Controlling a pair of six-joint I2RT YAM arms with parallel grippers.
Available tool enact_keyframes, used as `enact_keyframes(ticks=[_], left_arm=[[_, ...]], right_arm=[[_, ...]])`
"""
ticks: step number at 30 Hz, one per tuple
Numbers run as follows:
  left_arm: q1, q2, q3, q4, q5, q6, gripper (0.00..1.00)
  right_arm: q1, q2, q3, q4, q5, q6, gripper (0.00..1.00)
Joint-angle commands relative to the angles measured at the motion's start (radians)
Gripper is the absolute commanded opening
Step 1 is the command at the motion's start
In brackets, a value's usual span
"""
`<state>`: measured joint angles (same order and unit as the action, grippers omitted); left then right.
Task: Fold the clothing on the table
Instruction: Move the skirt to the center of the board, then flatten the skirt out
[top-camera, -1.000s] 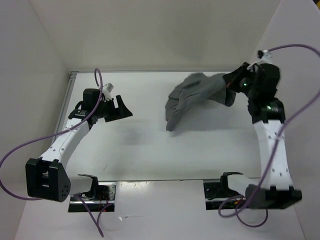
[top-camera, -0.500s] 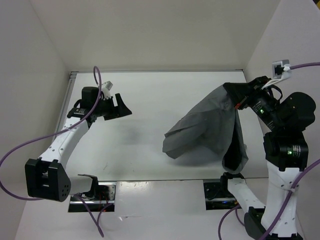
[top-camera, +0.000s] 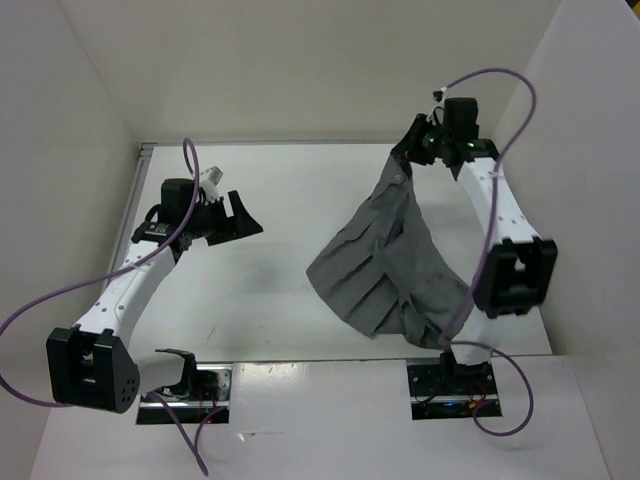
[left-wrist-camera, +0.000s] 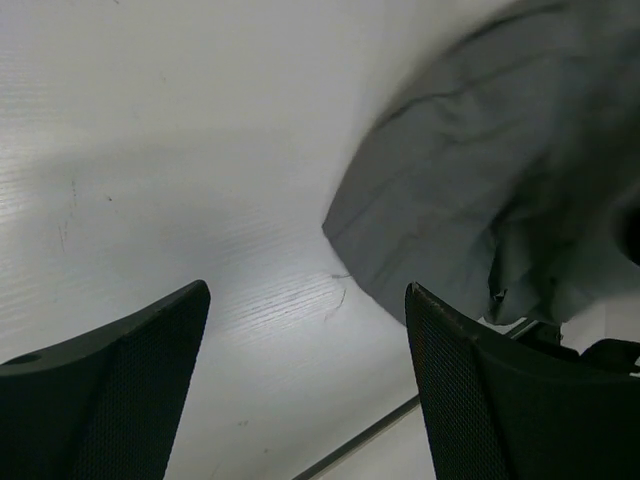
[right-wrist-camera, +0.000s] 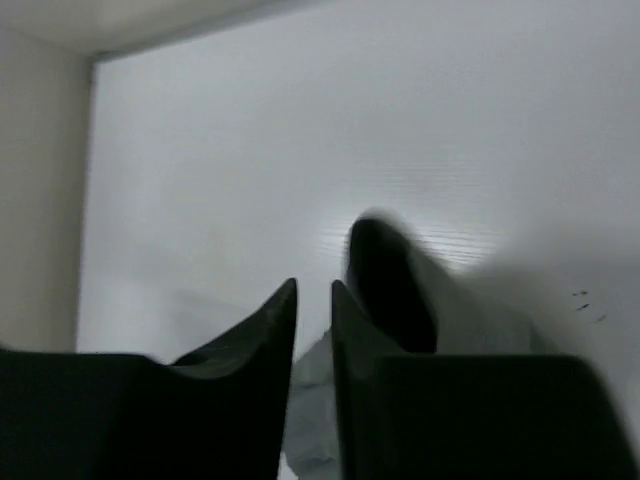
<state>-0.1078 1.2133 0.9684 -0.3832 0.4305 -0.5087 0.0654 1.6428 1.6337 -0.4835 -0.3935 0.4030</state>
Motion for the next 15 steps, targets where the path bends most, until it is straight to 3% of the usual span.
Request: enact_keyframes(ticks=[1, 2, 4, 6, 9, 15], left_arm=[[0.005, -0.003, 0.021, 0.032, 0.004, -0.017, 0.86], [0.005, 0.018, 0.032, 0.044, 0.004, -0.017, 0.86], [0.005, 0.048, 0.056, 0.076, 0.013, -0.008, 0.86], [-0.024, 0.101, 0.096, 0.104, 0.004, 0.002, 0.86], [-0.064, 0.233, 0.147, 0.202, 0.014, 0.024, 0.86], [-0.122, 0.509, 0.344, 0.208, 0.080, 0.033, 0.82]], right_arm=[[0.004, 0.139, 0.187, -0.056, 0.105, -0.007, 0.30], [0.004, 0.156, 0.218, -0.056, 0.105, -0.007, 0.42], [0.004, 0.167, 0.285, -0.084, 0.114, -0.007, 0.47], [0.013, 0.144, 0.296, -0.102, 0.157, -0.007, 0.61], [0.045, 0.037, 0.169, -0.124, 0.269, -0.027, 0.76], [0.066, -0.038, -0.073, -0.217, 0.324, -0.038, 0.76]])
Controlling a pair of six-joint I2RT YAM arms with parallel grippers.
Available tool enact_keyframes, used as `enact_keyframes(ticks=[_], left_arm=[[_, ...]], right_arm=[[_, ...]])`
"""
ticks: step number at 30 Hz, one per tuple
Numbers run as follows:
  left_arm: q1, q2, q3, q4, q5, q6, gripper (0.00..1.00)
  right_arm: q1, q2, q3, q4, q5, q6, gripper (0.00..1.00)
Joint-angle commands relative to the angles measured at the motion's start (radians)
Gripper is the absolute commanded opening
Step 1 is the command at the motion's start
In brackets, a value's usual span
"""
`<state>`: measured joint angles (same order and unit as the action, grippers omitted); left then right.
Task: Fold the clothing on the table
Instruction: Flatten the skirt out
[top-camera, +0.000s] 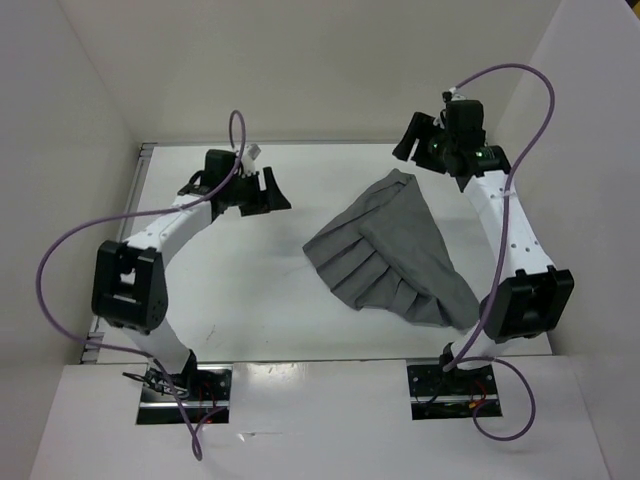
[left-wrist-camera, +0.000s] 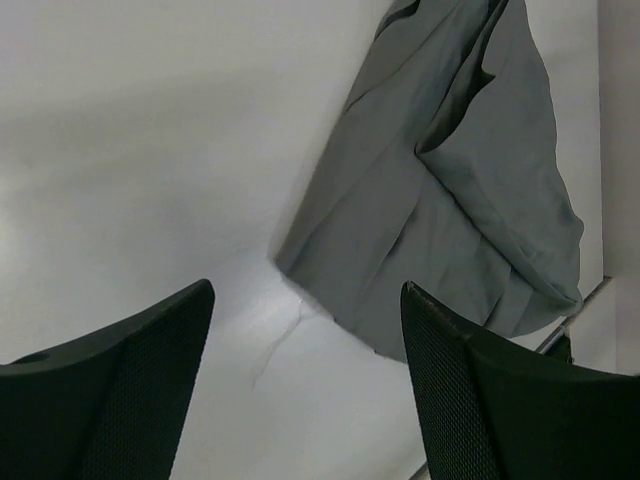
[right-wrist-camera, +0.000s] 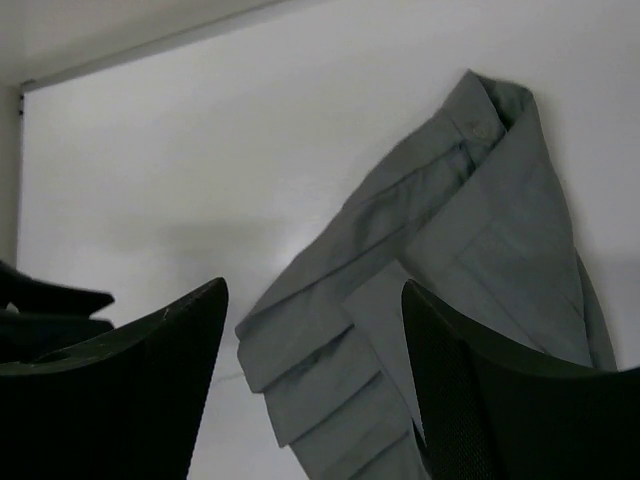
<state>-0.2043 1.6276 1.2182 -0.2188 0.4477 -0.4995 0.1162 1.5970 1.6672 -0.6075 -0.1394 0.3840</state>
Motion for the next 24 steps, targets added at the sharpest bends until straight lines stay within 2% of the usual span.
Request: enact_keyframes(ticks=[1, 5, 10, 15, 21, 24], left_arm=[[-0.041, 0.121, 0.116, 0.044, 0.077, 0.015, 0.80], [-0.076, 0.182, 0.156, 0.062, 0.109, 0.006, 0.80], [-0.101, 0.221, 0.176, 0.052, 0.131, 0.006, 0.80], [-0.101, 0.221, 0.156, 0.052, 0.149, 0.006, 0.80], [-0.101, 0.183, 0.107, 0.033, 0.140, 0.006, 0.80], [-0.101, 0.173, 0.086, 0.033, 0.131, 0.006, 0.80]], right_arm=[[0.025, 0.007, -0.133, -0.094, 0.083, -0.010, 0.74], [0.106, 0.007, -0.253, -0.078, 0.196, -0.025, 0.73], [0.157, 0.118, -0.244, -0.069, 0.303, -0.085, 0.73], [0.168, 0.199, -0.199, -0.012, 0.333, -0.154, 0.69], [0.168, 0.297, -0.133, 0.018, 0.339, -0.212, 0.52], [0.168, 0.333, -0.133, 0.044, 0.319, -0.235, 0.49]])
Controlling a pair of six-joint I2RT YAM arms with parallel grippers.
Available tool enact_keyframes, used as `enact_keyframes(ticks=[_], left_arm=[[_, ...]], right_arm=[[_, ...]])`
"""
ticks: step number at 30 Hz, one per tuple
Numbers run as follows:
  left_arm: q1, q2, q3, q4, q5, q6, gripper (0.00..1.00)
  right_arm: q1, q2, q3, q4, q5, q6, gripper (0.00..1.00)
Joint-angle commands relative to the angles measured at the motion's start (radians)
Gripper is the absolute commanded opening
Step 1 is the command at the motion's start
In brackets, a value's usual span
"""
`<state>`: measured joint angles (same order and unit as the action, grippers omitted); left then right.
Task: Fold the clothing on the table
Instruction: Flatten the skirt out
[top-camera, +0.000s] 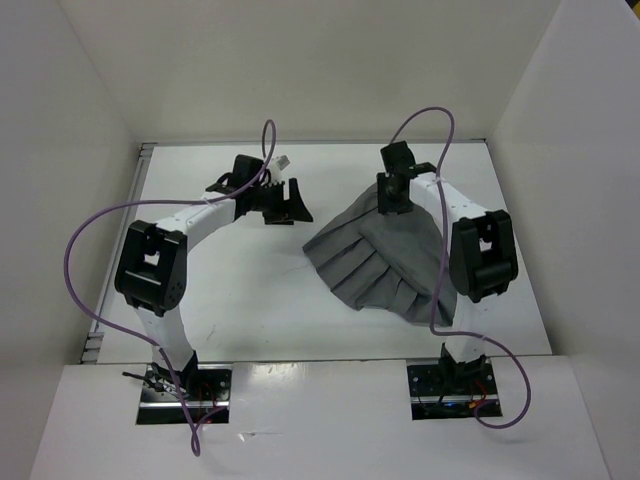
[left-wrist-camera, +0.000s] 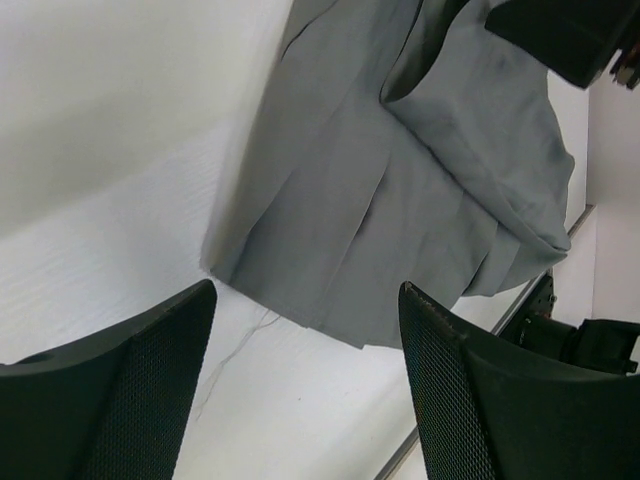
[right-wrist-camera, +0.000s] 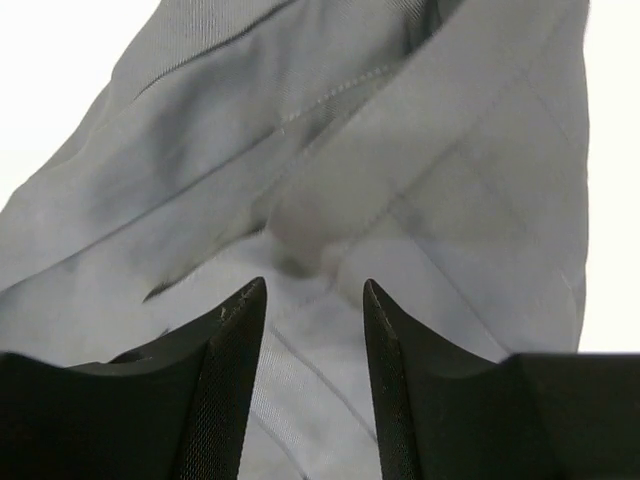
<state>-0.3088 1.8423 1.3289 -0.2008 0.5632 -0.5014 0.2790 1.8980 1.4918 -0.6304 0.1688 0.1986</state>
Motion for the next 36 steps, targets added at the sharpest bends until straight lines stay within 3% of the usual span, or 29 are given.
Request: enact_keyframes(ticks=[1, 6, 9, 10, 11, 12, 14, 20, 29, 32, 36], left_arm=[[0.004, -0.052, -0.025, 0.005, 0.004, 0.008, 0.80], [0.004, -0.061, -0.034, -0.005, -0.005, 0.008, 0.80], [0.004, -0.061, -0.034, -0.005, -0.014, 0.008, 0.80], [0.004, -0.061, -0.034, -0.005, -0.014, 0.008, 0.80], [0.004, -0.061, -0.043, -0.005, -0.014, 0.008, 0.80], [0.004, -0.061, -0.043, -0.005, -0.014, 0.008, 0.80], [0.004, -0.061, -0.043, -0.014, -0.014, 0.008, 0.80], [0.040, -0.083, -0.065, -0.005, -0.014, -0.003, 0.80], [0.193, -0.231, -0.085, -0.015, 0.006, -0.012, 0.80], [0.232, -0.276, -0.108, -0.015, 0.006, -0.012, 0.80], [0.276, -0.308, -0.145, -0.015, 0.015, -0.012, 0.80]], right_arm=[[0.005, 0.032, 0.042, 0.067, -0.003, -0.050, 0.49], [0.005, 0.081, 0.051, 0.077, -0.049, -0.070, 0.49], [-0.006, 0.099, 0.051, 0.086, -0.103, -0.080, 0.42], [-0.017, 0.099, 0.051, 0.096, -0.126, -0.080, 0.35], [-0.017, 0.099, 0.051, 0.097, -0.188, -0.091, 0.19], [-0.026, 0.099, 0.065, 0.097, -0.224, -0.091, 0.11], [-0.026, 0.090, 0.074, 0.084, -0.276, -0.091, 0.00], [0.072, -0.144, 0.103, -0.008, -0.287, -0.058, 0.00], [0.252, -0.382, 0.137, -0.135, -0.616, 0.063, 0.00], [0.252, -0.436, 0.137, -0.108, -0.658, 0.100, 0.00], [0.106, -0.433, 0.128, -0.045, -0.669, 0.148, 0.00]])
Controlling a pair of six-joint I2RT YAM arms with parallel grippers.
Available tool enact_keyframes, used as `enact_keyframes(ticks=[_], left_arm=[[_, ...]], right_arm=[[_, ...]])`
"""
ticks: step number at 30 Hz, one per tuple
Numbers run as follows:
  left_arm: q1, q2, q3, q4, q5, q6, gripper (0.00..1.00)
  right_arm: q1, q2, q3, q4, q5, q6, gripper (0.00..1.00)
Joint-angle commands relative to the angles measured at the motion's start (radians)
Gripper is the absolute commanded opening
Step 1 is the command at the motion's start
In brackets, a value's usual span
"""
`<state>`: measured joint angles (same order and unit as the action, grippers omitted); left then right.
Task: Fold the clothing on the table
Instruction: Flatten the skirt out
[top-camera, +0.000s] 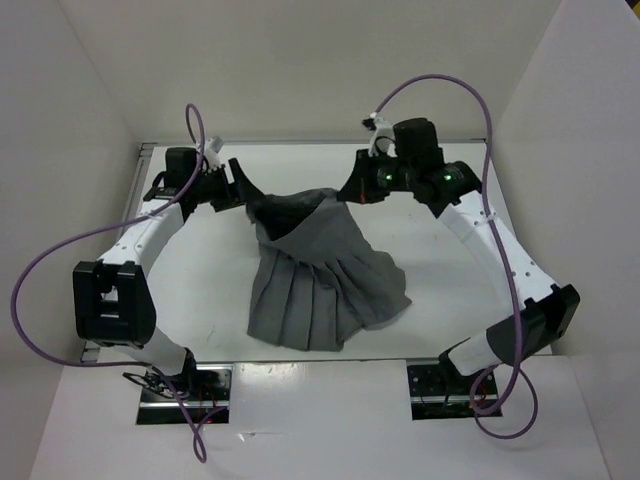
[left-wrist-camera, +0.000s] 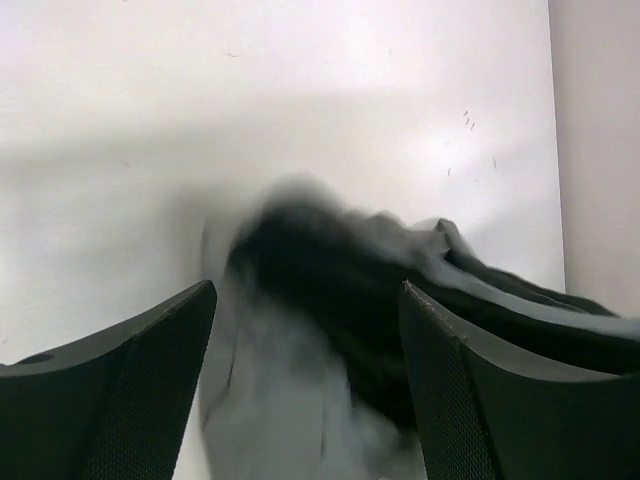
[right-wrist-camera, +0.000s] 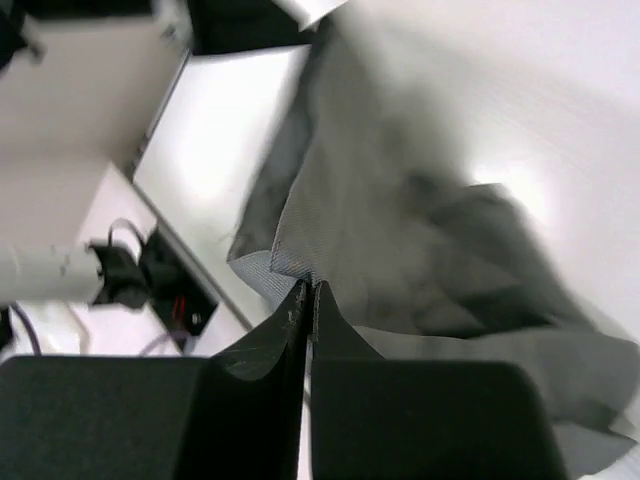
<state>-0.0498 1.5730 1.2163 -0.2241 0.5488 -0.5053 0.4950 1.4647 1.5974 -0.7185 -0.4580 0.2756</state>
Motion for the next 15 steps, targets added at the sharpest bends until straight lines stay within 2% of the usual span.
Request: enact_keyframes(ticks=[1, 2, 5, 10, 12, 14, 15], left_arm=[[0.027, -0.039, -0.032, 0.008, 0.030, -0.009, 0.80], [0.027, -0.039, -0.044, 0.008, 0.030, -0.009, 0.80], [0.027, -0.050, -0.054, 0.017, 0.039, -0.018, 0.80], [0.027, -0.050, -0.063, 0.026, 0.048, -0.018, 0.80], [0.027, -0.041, -0.052, 0.026, 0.048, -0.018, 0.80], [0.027, -0.041, -0.040, 0.026, 0.048, -0.018, 0.80], [0.027, -0.041, -0.029, 0.017, 0.048, -0.018, 0.80]], right_arm=[[-0.148, 0.017, 0.022, 0.059, -0.042, 0.082, 0.00], [-0.220, 0.060, 0.010, 0.094, -0.028, 0.094, 0.00], [-0.330, 0.155, 0.010, 0.146, -0.004, 0.142, 0.00], [-0.414, 0.446, 0.148, 0.217, 0.120, 0.217, 0.01], [-0.440, 0.521, 0.245, 0.217, 0.137, 0.246, 0.32], [-0.454, 0.594, 0.353, 0.191, 0.153, 0.246, 0.38], [-0.454, 0.603, 0.387, 0.170, 0.163, 0.246, 0.38]])
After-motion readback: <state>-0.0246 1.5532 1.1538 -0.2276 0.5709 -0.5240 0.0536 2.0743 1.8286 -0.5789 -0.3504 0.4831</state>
